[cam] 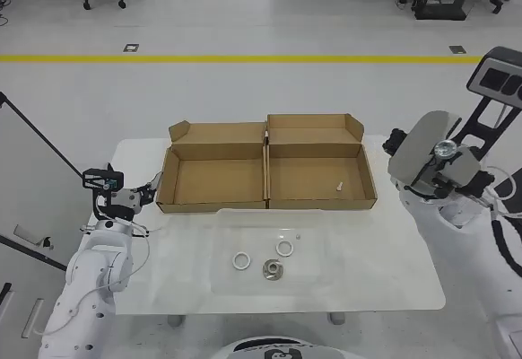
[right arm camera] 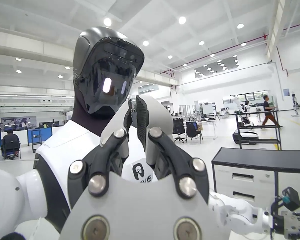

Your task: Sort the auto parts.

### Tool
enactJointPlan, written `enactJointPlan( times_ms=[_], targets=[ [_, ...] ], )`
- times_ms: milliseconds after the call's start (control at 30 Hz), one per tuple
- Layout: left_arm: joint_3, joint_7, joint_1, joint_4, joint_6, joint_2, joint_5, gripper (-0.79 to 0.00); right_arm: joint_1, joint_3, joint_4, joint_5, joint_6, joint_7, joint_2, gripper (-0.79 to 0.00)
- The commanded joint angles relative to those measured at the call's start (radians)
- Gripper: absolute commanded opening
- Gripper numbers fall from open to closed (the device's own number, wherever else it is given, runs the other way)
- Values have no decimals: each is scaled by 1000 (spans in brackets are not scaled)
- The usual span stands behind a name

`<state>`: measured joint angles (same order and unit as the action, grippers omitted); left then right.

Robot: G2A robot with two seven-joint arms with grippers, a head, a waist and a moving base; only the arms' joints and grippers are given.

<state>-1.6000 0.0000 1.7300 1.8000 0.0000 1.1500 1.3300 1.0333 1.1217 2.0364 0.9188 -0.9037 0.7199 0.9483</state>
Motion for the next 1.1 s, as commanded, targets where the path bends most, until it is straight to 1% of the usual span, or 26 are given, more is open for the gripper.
enactJointPlan(
  times_ms=[0, 567, 633, 733, 767, 933, 1067],
  targets=[
    [0, 0, 0, 0, 0, 0, 0, 0, 0, 0, 0, 1, 0, 1, 0, -785],
    [0, 0, 0, 0, 0, 0, 0, 0, 0, 0, 0, 1, 0, 1, 0, -785],
    [0, 0, 0, 0, 0, 0, 0, 0, 5, 8, 2, -20, 25, -7, 1, -785],
    [0, 0, 0, 0, 0, 0, 0, 0, 19, 50, -12, -73, 59, 5, -2, -785],
    [0, 0, 0, 0, 0, 0, 0, 0, 25, 71, -26, -110, 75, 29, -5, -785],
    [0, 0, 0, 0, 0, 0, 0, 0, 94, 181, -68, -165, 126, 87, -20, -785],
    [0, 0, 0, 0, 0, 0, 0, 0, 146, 313, -106, -260, 218, 192, -43, -785]
  ],
)
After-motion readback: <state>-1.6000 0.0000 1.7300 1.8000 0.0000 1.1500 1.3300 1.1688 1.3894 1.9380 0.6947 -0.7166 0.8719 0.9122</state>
